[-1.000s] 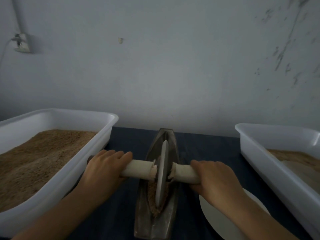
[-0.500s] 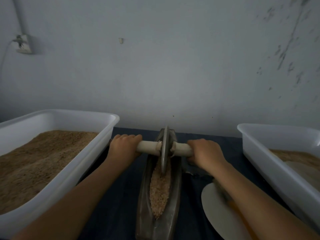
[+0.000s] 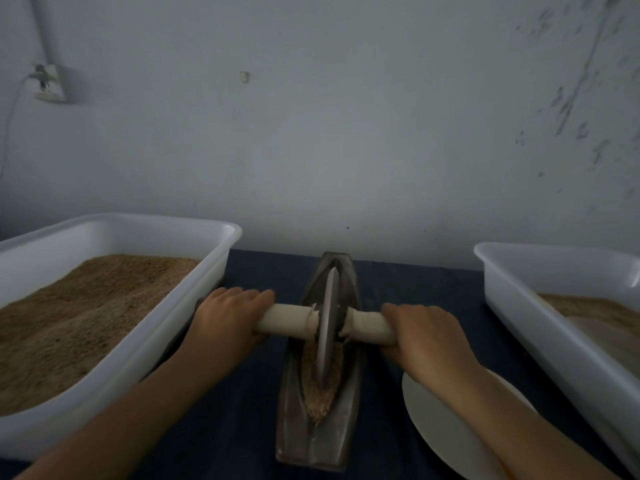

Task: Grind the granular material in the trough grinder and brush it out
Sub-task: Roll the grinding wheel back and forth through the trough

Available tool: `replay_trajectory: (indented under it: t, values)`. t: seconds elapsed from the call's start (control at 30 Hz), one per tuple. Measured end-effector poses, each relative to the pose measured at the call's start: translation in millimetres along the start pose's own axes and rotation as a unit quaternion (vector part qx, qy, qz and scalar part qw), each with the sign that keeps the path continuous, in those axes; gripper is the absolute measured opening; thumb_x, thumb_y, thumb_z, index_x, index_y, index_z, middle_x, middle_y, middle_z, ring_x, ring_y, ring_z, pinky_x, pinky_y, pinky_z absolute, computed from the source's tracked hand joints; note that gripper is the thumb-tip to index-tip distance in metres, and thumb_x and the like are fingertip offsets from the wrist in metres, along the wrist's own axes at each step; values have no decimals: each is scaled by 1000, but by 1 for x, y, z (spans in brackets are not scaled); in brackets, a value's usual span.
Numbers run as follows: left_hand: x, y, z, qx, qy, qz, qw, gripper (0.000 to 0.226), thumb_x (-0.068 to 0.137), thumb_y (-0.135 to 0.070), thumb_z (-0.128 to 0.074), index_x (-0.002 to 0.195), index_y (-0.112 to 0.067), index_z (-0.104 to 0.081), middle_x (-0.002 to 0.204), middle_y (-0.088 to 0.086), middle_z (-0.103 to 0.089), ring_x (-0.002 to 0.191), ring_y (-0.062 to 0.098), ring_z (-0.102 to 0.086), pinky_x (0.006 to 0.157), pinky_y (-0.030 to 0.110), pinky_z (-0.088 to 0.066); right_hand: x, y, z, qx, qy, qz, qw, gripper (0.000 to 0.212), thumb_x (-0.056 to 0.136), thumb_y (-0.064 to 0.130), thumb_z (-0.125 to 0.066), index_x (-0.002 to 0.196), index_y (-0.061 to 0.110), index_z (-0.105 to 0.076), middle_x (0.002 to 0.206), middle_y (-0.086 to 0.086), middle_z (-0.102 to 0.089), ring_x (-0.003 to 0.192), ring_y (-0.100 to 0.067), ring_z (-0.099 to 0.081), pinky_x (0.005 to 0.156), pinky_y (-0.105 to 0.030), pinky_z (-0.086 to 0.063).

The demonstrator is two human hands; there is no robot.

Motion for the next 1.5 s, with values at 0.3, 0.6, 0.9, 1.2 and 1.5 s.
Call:
replay_trajectory:
  t: [0.3,0.6,0.9,1.2,1.5]
  values:
    - [-6,-1,6,2,-22,-34,999,47,39,-25,-94,76,-20,-65,67,-2,-66,60,15,-65,54,34,-54,-6,3,6,7,14,5,1000,21,85,42,-53,101,29,-51,100,10,-61,89,-11,-57,55,-22,-20]
    - [50,10,-36,78,11,67,995,28,86,-38,-57,109,-23,-53,110,-4,-62,102,16,-57,85,27,-36,47,-16,-13,-1,14,-37,999,25,82,37,-58,105,25,-57,102,1,-64,92,-19,-60,62,-25,-29]
    - [48,9,-34,71,-4,65,995,28,85,-38,-59,108,-24,-53,109,-5,-62,101,15,-57,84,28,-36,49,-16,-18,-28,-16,-34,999,27,83,38,-57,107,25,-57,103,1,-64,94,-20,-60,63,-25,-29]
    - [-5,-7,8,29,-21,1,999,45,45,-28,-92,81,-21,-66,71,-3,-66,63,15,-64,58,30,-48,-1,0,0,7,-12,-6,1000,24,85,42,-54,103,28,-51,103,8,-61,94,-15,-58,64,-24,-24]
    - [-10,-6,15,18,-31,-32,999,53,28,-30,-95,71,-23,-65,60,-7,-64,51,10,-62,46,28,-51,-14,8,17,-2,-25,6,1000,28,66,43,-73,84,27,-60,79,9,-65,70,-9,-62,51,-24,-21]
Point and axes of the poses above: each hand's wrist, its own x-axis towards the middle knuckle, its own z-axis out of the back of the hand, y = z × x, the point moved 1 cm from there along x, towards the middle knuckle
